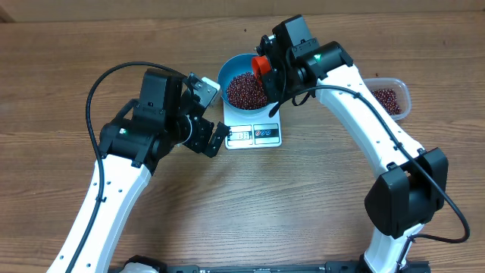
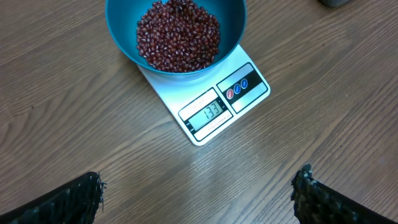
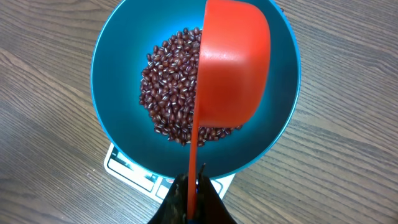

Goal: Scoop item into bowl and weigh 150g on scale
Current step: 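Tilt the scoop slowly with the right gripper, trickling beans into bowl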

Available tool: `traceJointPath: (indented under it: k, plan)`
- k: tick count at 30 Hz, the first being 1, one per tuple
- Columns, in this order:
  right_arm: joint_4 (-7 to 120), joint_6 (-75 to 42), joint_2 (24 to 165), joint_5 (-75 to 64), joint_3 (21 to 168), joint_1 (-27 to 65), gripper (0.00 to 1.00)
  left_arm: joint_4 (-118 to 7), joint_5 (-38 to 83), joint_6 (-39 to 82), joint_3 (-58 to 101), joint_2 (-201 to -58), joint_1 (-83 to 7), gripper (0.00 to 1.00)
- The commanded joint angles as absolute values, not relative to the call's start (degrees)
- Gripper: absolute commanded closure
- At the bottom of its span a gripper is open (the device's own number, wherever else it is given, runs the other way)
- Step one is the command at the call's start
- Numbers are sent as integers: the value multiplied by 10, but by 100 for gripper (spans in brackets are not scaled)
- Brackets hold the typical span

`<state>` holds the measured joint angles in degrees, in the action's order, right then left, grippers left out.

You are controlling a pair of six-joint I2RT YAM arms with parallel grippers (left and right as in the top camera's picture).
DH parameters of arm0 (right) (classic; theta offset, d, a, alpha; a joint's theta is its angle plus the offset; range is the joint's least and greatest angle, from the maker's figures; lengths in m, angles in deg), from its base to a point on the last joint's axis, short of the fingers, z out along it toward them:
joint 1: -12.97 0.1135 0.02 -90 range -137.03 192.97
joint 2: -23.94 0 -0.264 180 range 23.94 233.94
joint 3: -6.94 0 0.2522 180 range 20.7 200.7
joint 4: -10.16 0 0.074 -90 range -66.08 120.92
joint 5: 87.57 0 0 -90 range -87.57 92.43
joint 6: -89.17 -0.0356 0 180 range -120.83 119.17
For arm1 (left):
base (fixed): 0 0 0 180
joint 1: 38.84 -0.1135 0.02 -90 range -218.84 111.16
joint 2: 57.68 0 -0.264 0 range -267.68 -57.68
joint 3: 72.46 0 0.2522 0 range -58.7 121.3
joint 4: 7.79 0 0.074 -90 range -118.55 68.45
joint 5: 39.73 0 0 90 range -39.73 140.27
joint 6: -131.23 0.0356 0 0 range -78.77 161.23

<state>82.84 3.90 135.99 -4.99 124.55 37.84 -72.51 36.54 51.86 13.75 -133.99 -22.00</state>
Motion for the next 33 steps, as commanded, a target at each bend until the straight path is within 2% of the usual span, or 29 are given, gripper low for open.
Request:
traceJointPath:
  k: [1, 33]
  plan:
    - [827, 41, 1343, -47, 1263, 381, 96, -723, 363, 513, 138, -1343, -222, 1]
    - [816, 132, 1343, -8, 1263, 381, 96, -723, 363, 513, 138, -1343, -222, 0]
